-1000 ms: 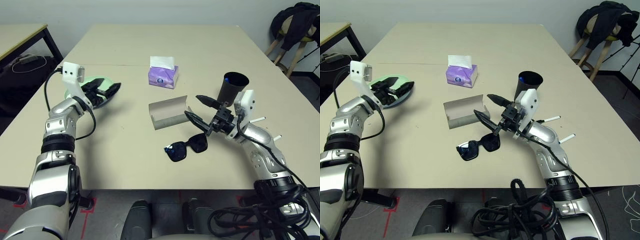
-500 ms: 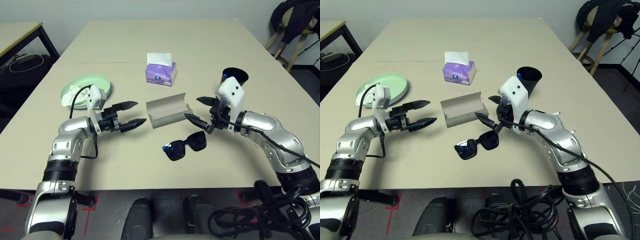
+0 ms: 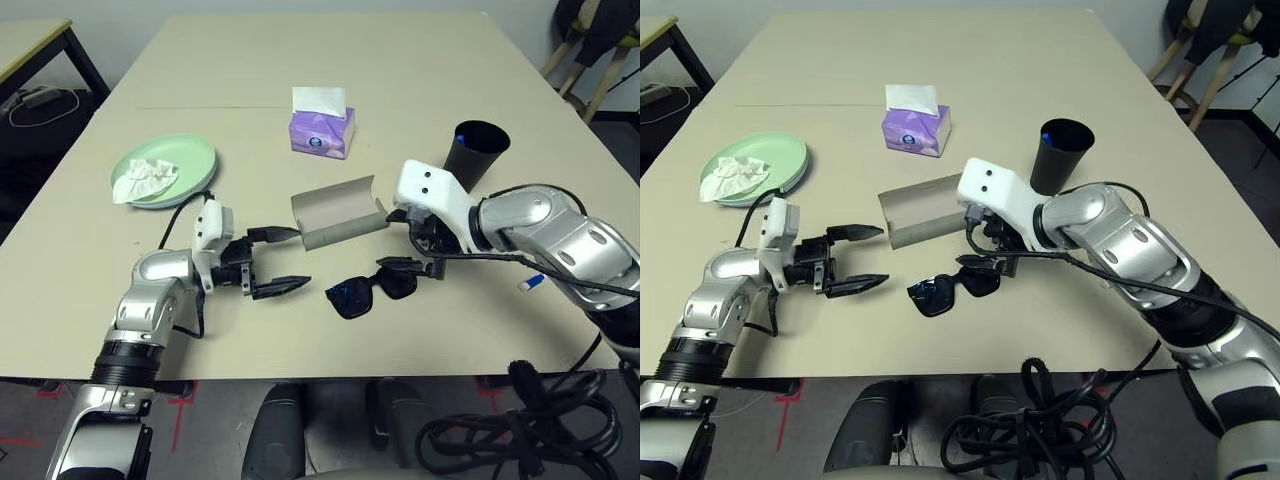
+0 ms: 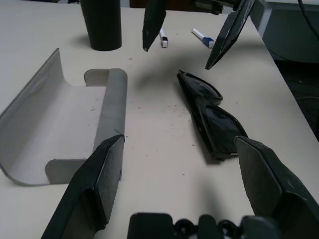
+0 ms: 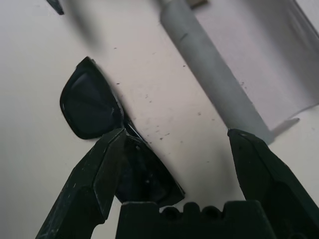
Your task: Organize and tidy the items on the table.
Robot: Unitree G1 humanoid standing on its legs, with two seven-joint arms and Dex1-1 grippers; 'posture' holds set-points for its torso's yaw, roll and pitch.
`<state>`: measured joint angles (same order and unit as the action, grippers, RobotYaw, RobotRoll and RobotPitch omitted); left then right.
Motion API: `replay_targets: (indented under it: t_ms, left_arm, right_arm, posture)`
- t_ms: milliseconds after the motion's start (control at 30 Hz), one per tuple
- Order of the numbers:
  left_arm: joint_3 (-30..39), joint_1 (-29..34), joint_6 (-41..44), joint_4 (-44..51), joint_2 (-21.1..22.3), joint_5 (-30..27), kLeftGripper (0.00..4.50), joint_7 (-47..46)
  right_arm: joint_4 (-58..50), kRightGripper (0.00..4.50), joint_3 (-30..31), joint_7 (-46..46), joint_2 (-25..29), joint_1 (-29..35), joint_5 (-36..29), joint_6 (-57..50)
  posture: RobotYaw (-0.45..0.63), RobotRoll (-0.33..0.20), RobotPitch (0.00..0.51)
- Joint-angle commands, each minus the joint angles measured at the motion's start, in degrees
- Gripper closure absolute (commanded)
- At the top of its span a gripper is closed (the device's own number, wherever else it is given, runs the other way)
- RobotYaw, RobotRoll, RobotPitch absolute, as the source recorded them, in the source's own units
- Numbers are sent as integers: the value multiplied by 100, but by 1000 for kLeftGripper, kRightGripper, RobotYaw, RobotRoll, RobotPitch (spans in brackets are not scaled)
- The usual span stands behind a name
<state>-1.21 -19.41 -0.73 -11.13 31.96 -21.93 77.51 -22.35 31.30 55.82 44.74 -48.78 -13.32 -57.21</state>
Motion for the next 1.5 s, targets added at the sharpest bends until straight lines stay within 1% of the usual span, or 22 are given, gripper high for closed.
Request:
replay_targets:
  t_ms: [33, 133, 300, 400, 500, 633, 767, 867, 1100, 1267, 1500]
  left_arm:
    - [-129, 69, -264, 107, 16, 114, 32, 46]
    - [-131, 189, -270, 300, 80, 98, 32, 10]
    - [-131, 417, -229, 637, 188, 107, 32, -99]
    - [-140, 484, -223, 715, 215, 103, 32, -155]
    - [-156, 555, -237, 771, 218, 110, 32, -212]
    - [-198, 547, -258, 768, 226, 129, 32, -243]
    - [-225, 511, -258, 760, 243, 133, 32, -247]
    - [-224, 490, -260, 755, 234, 134, 32, -270]
    - [-254, 481, -250, 796, 211, 118, 32, -345]
    - [-250, 513, -262, 843, 195, 116, 32, -440]
    - [-255, 582, -224, 950, 222, 107, 32, -520]
  right_arm:
    - [-257, 0, 601, 350, 34, -492, 153, -268]
    - [-335, 0, 960, 743, 121, -859, 284, -97]
    - [-382, 0, 1288, 1401, 378, -1164, 507, 298]
    - [-329, 0, 1388, 1650, 459, -1210, 685, 521]
    - [-145, 0, 1606, 1822, 508, -1171, 1134, 1134]
    - [-48, 0, 1695, 2040, 439, -1146, 1616, 1866]
    - [15, 0, 1691, 2308, 365, -1124, 1995, 2248]
    - [117, 0, 1687, 2515, 115, -1225, 2127, 2195]
    - [343, 0, 1671, 3024, -323, -1396, 2147, 1453]
    - [424, 0, 1768, 3091, -422, -1395, 2327, 1313]
    - [579, 0, 1822, 3061, -456, -1305, 2553, 1521]
  posture:
    - [114, 0, 188]
    - [129, 0, 190]
    - [159, 0, 189]
    - [159, 0, 189]
    - [158, 0, 189]
    - [157, 0, 192]
    - [155, 0, 192]
    - [150, 0, 190]
    - [146, 0, 196]
    - [154, 0, 197]
    - [158, 0, 196]
